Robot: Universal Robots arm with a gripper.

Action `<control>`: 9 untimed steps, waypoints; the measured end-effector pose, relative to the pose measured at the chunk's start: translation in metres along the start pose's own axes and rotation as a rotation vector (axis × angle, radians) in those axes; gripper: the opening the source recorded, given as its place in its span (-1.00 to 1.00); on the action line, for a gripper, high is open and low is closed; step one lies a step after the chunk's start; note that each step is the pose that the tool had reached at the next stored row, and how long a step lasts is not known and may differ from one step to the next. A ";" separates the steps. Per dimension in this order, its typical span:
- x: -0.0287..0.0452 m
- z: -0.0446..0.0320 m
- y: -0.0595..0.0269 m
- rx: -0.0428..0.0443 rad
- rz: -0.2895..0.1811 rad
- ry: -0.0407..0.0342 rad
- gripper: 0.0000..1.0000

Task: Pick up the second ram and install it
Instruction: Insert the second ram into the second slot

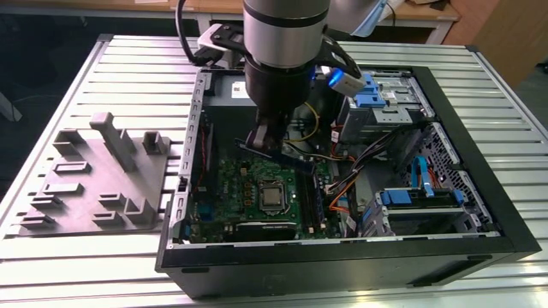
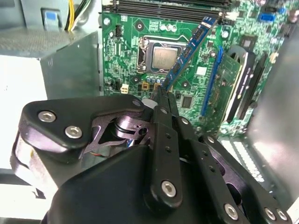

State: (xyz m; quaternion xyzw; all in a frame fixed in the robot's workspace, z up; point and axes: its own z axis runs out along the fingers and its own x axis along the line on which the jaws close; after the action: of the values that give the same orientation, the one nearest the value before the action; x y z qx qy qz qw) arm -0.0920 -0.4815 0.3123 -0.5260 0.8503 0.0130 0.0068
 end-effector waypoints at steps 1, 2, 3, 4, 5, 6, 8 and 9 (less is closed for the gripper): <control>0.0000 0.0001 0.0000 0.0004 0.017 -0.0003 -0.77; 0.0000 0.0001 0.0000 0.0008 0.033 -0.0005 -0.77; 0.0000 0.0002 0.0000 0.0013 0.051 -0.0008 -0.77; 0.0000 0.0002 0.0000 0.0017 0.067 -0.0010 -0.77; 0.0000 0.0003 0.0000 0.0021 0.082 -0.0012 -0.77; 0.0000 0.0003 0.0000 0.0024 0.098 -0.0015 -0.77; 0.0000 0.0004 0.0000 0.0032 0.129 -0.0020 -0.77; 0.0000 0.0005 0.0000 0.0036 0.145 -0.0023 -0.77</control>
State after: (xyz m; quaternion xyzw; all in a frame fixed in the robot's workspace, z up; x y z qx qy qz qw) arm -0.0920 -0.4815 0.3118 -0.4629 0.8863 0.0125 0.0077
